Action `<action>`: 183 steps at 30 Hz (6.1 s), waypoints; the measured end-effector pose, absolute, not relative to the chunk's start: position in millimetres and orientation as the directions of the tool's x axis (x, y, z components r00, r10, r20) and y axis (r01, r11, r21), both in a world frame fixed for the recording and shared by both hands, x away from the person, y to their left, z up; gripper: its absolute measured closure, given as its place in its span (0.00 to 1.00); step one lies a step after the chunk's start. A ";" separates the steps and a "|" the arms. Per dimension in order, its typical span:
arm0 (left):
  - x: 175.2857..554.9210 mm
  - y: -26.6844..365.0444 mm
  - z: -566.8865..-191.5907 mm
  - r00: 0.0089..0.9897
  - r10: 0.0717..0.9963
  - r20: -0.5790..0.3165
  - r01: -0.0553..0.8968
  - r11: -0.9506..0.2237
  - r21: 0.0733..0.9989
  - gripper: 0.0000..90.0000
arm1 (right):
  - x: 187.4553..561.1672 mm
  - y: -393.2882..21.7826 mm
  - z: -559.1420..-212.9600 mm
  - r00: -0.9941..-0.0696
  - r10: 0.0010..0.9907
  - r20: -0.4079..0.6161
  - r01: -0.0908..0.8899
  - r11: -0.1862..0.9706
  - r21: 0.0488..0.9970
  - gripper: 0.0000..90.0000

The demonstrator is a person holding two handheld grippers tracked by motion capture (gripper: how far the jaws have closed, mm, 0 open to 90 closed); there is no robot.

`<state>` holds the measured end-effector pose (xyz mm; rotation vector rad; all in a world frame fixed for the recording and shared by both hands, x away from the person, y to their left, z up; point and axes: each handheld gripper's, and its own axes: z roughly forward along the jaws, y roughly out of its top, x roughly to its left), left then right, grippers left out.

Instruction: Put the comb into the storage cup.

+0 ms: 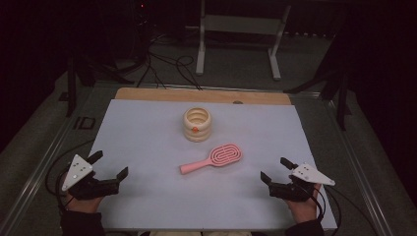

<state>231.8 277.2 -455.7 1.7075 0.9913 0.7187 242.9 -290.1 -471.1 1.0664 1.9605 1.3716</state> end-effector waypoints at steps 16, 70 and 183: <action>232.9 272.1 -457.3 0.494 0.869 0.018 0.294 -0.186 0.938 0.01 | 244.9 -290.1 -472.9 -0.559 0.828 0.038 0.327 0.178 0.928 0.10; 239.0 262.4 -467.9 0.484 0.874 0.034 0.313 -0.210 0.926 0.01 | 366.9 -222.8 -470.4 -0.448 0.894 0.012 0.597 0.290 0.748 1.00; 349.4 99.4 -474.3 0.812 0.578 0.085 0.519 -0.780 0.350 0.02 | 254.5 -286.1 -483.6 -0.542 0.838 0.057 0.346 0.160 0.924 0.13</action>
